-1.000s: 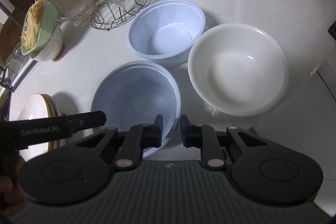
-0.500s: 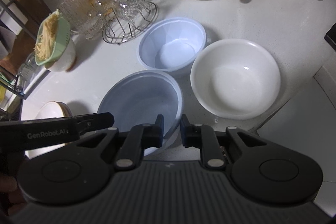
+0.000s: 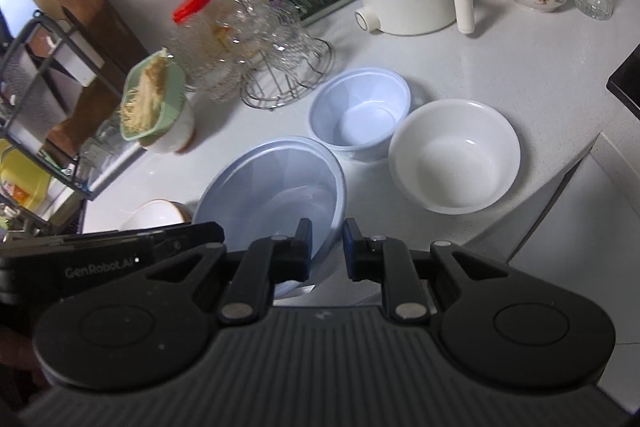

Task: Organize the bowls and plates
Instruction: 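Lift the light-blue bowl with both grippers and carry it over the plates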

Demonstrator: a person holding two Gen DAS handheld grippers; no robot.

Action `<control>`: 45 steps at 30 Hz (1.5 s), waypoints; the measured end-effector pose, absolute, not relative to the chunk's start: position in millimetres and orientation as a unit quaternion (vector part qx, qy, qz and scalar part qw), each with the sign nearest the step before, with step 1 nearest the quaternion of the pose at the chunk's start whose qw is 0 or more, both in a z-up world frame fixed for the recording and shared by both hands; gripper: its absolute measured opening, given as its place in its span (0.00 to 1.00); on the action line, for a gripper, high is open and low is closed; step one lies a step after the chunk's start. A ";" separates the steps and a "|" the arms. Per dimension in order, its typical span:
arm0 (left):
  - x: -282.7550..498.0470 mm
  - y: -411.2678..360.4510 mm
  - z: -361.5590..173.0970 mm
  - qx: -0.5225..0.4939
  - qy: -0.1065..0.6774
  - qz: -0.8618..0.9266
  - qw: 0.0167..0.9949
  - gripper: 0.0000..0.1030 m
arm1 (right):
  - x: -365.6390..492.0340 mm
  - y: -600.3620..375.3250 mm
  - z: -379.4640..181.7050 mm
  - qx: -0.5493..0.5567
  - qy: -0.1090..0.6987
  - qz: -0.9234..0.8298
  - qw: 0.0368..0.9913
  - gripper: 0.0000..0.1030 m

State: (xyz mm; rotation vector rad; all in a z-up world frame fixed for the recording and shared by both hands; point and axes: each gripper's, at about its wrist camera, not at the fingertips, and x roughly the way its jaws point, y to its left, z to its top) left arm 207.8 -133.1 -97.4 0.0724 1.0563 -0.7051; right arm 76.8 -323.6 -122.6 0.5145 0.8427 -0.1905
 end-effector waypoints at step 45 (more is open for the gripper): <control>243.8 60.6 -67.1 -0.024 0.499 -0.220 0.838 0.24 | 159.1 -172.4 -95.6 0.201 0.429 0.033 0.880 0.19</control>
